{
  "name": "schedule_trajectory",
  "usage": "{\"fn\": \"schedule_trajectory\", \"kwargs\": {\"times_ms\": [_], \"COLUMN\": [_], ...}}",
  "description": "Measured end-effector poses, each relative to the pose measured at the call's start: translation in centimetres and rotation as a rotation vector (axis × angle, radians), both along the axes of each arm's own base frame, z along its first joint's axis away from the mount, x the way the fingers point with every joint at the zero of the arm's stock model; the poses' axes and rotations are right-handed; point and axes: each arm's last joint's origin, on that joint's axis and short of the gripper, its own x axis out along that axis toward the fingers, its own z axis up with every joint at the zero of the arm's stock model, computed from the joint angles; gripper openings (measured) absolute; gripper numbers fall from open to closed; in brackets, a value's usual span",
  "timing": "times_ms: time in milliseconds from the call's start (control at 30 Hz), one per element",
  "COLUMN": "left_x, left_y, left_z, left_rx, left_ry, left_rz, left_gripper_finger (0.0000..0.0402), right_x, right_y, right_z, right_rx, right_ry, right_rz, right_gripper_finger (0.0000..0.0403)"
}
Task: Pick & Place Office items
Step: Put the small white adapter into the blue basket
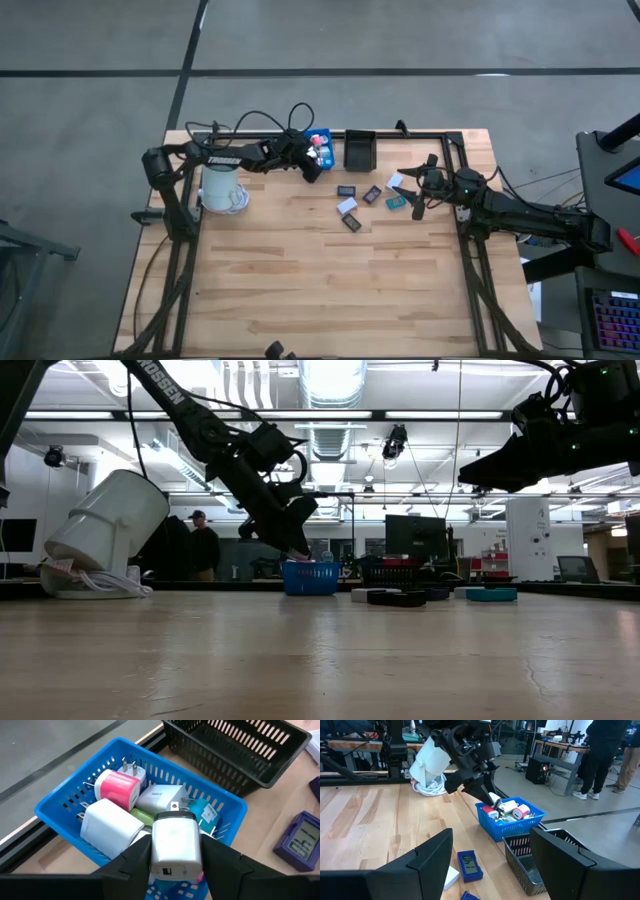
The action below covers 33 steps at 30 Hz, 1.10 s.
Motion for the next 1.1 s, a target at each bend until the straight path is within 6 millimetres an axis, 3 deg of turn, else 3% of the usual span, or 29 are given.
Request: {"fn": "schedule_trajectory", "kwargs": {"times_ms": [333,733,1100], "left_x": [0.00,-0.06,-0.10], "left_y": [0.04,0.24,0.31], "left_z": [0.01,0.05,0.05], "left_rx": [-0.003,-0.006,-0.019], "left_ry": [-0.004,-0.015,-0.026], "left_rz": [-0.004,-0.005,0.012], "left_gripper_finger": [0.0173,0.0231,0.0234], "right_x": [0.00,0.00,0.00], "right_y": [0.00,0.00,0.01], "right_z": [0.00,0.00,0.00], "right_rx": [0.000,0.000,0.000], "right_ry": [0.000,0.000,0.000], "right_rz": [0.000,0.000,0.001], "right_gripper_finger": [0.0256,0.0256,0.0256]}}
